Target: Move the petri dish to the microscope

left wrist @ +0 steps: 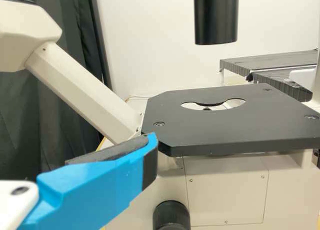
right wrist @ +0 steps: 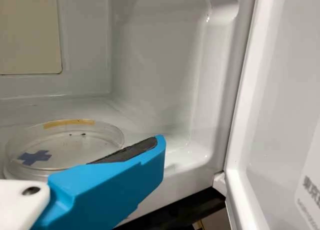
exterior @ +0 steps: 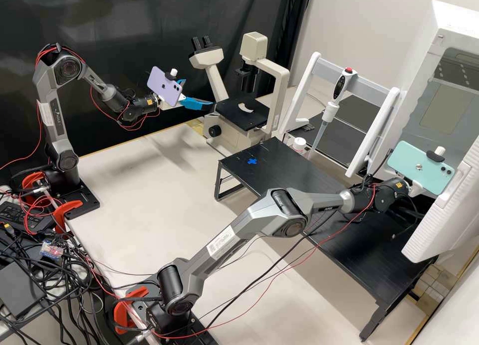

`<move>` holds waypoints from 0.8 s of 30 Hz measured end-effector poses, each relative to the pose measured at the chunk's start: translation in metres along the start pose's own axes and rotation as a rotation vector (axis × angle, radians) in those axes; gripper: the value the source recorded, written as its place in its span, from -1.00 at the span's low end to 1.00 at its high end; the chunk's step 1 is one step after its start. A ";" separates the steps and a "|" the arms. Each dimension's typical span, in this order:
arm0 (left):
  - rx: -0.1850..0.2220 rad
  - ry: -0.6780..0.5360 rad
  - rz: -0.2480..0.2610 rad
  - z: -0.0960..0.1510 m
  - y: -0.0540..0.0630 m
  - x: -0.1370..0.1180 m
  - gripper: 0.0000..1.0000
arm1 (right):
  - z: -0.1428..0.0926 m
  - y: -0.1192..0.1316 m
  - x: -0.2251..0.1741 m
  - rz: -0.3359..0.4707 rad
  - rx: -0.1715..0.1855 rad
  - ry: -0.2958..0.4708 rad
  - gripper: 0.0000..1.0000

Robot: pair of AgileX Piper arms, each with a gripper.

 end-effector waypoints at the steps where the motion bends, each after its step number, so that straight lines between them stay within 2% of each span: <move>1: 0.000 0.000 0.000 0.000 0.000 0.000 1.00 | 0.000 0.000 0.000 0.000 0.000 0.000 1.00; 16: 0.000 0.000 0.000 0.000 0.000 0.000 1.00 | -0.002 -0.002 0.000 -0.005 -0.002 0.002 1.00; 24: 0.000 0.000 0.000 0.000 0.000 0.000 1.00 | 0.002 -0.016 0.000 -0.040 0.004 -0.014 1.00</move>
